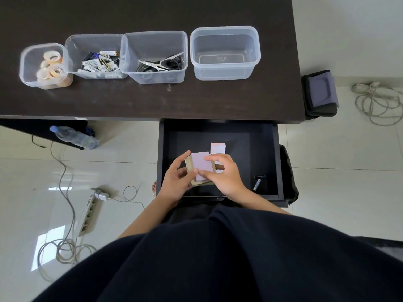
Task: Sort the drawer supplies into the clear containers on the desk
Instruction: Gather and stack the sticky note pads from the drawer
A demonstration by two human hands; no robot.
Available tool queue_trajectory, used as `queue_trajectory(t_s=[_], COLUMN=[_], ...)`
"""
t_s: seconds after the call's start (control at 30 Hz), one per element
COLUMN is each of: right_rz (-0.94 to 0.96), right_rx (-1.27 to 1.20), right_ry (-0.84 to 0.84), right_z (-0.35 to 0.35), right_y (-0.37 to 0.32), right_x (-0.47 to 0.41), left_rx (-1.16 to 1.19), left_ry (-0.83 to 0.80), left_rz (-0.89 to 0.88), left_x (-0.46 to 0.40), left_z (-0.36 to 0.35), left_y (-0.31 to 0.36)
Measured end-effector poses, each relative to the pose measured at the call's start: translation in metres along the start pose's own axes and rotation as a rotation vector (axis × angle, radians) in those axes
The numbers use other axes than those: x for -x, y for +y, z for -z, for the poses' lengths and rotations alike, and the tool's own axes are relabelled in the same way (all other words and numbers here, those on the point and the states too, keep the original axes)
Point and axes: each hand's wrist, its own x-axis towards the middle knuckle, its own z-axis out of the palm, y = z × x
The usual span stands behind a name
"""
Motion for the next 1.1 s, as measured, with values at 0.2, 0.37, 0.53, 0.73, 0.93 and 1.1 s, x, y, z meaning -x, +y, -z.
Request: queue_trajectory(t_s=[0.2, 0.37, 0.53, 0.73, 0.93, 1.1], right_rz=[-0.157, -0.291, -0.333, -0.346, -0.376, -0.277], right_rx=[-0.214, 0.289, 0.615, 0.519, 0.514, 0.205], right_ry=[-0.006, 0.097, -0.063, -0.051, -0.06, 0.047], right_z=[0.013, 0.035, 0.03, 0.023, 0.028, 0.04], right_y=[0.013, 0.056, 0.075, 0.075, 0.071, 0.046], right_x=[-0.013, -0.037, -0.04, -0.043, -0.038, -0.029], left_rx=[-0.066, -0.124, -0.134, -0.118, -0.114, -0.116], left_ry=[0.067, 0.108, 0.119, 0.118, 0.124, 0.124], left_rz=[0.052, 0.057, 0.089, 0.106, 0.123, 0.163], left_x=[-0.001, 0.002, 0.004, 0.004, 0.001, -0.003], left_z=[0.009, 0.014, 0.015, 0.016, 0.019, 0.019], left_y=[-0.007, -0.013, -0.017, -0.018, -0.017, -0.016])
